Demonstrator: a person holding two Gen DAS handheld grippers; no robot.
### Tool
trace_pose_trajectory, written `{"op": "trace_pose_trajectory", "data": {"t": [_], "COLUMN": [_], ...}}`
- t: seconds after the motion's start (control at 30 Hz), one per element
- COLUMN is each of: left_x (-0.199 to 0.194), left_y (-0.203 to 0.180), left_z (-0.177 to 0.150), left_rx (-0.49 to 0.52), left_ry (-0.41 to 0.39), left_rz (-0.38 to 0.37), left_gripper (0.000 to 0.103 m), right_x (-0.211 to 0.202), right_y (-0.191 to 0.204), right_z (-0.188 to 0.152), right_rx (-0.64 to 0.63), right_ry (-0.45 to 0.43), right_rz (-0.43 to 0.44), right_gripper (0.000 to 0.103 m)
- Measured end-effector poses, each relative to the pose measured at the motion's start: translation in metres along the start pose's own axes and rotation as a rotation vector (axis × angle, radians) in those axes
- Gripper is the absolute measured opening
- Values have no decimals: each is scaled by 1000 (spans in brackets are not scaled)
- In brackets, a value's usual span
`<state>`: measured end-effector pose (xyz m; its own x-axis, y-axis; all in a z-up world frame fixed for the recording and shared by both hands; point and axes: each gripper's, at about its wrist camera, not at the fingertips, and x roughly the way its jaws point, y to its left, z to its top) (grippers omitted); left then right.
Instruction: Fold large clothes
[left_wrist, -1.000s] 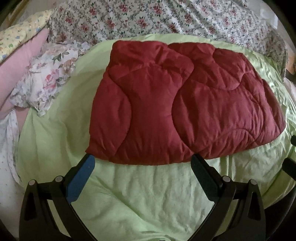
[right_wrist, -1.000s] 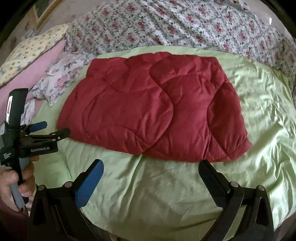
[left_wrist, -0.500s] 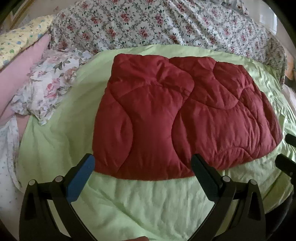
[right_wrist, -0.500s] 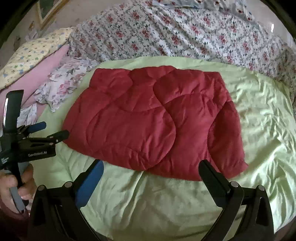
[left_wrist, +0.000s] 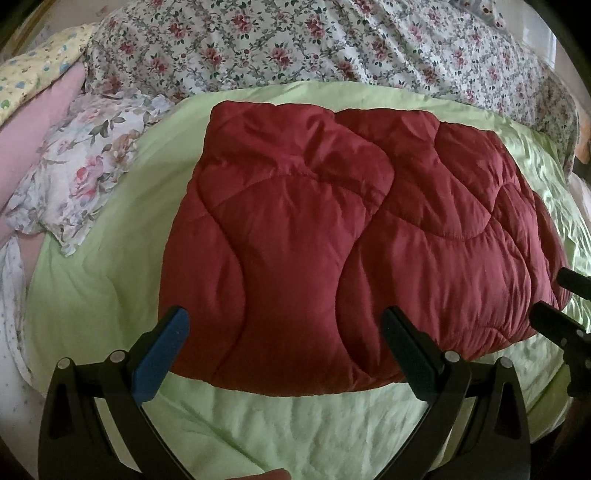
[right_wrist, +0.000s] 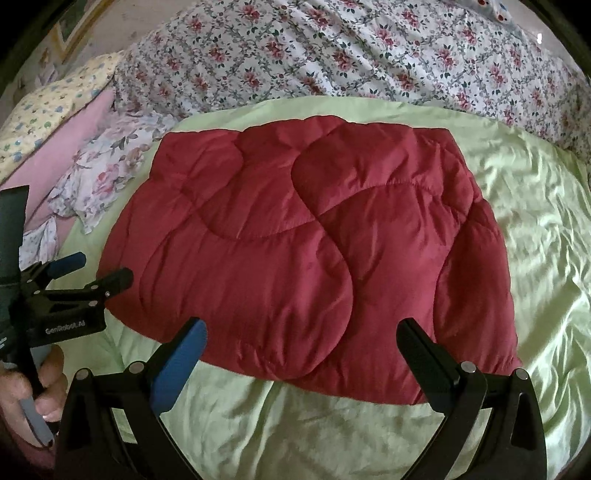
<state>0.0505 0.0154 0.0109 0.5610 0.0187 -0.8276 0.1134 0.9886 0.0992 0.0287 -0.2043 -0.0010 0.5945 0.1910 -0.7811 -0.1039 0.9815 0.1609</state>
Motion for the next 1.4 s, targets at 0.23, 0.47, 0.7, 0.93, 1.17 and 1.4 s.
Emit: {"op": "trace_pose_trajectory", "data": {"t": [0.23, 0.47, 0.7, 0.93, 1.17, 1.4], "left_x": [0, 1, 3, 4, 4, 4], "left_y": [0, 0, 1, 2, 2, 2], "left_z": [3, 5, 7, 8, 7, 7], "left_rx": [2, -5, -15, -16, -20, -28], "left_ry": [-4, -1, 4, 5, 4, 5], "left_rz": [-6, -13, -22, -25, -28, -32], "left_gripper": [103, 103, 103, 103, 103, 103], "right_x": [1, 4, 6, 7, 6, 6], "right_y": [-1, 0, -1, -1, -1, -3], "right_z": [7, 9, 9, 10, 10, 10], "right_rx": [5, 10, 17, 21, 20, 22], "right_ry": [-6, -2, 0, 0, 0, -1], "right_rz": [-3, -5, -5, -5, -5, -9], "right_gripper": [103, 103, 103, 103, 103, 103]}}
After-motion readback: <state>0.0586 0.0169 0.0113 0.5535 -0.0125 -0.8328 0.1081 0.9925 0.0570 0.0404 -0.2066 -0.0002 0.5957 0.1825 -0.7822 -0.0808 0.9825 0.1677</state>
